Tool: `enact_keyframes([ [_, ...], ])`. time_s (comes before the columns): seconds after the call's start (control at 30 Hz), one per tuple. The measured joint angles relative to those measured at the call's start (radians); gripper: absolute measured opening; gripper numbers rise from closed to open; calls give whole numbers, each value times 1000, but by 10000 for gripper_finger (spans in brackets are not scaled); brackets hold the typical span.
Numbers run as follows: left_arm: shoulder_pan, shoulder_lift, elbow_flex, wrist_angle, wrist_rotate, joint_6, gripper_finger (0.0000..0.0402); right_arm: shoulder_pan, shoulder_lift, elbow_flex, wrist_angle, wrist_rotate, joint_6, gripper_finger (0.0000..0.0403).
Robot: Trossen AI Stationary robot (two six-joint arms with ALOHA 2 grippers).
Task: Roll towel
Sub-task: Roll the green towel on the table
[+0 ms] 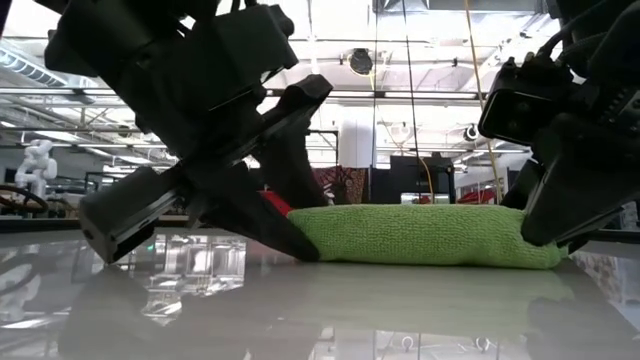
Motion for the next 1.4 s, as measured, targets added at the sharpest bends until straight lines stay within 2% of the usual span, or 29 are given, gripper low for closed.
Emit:
enact_keyframes([
  [0.2,34,1,-1,-3,102,-23,39,0,0,0,17,-4,-5,2],
  [0.3,76,1,-1,-6,241,-94,12,0,0,0,17,-17,-21,5],
  [0.4,121,1,-1,-2,393,-177,11,1,0,0,16,-29,-57,23],
  [0.5,161,3,0,17,527,-246,11,10,0,0,10,-28,-95,60],
  [0.63,213,8,-1,52,718,-345,11,21,0,1,1,-27,-134,133],
  [0.7,235,9,-2,62,778,-390,11,32,-8,3,-21,-20,-148,169],
  [0.83,273,9,-2,65,839,-459,11,78,-50,15,-134,81,-195,208],
  [0.97,294,9,-3,67,887,-502,11,138,-110,54,-309,228,-280,207],
  [1.1,313,8,-3,68,920,-565,11,200,-140,113,-403,377,-397,200],
  [1.2,328,8,-3,70,930,-613,11,235,-126,154,-479,459,-491,198],
  [1.4,350,15,-3,85,941,-685,11,266,-26,223,-495,537,-629,198],
])
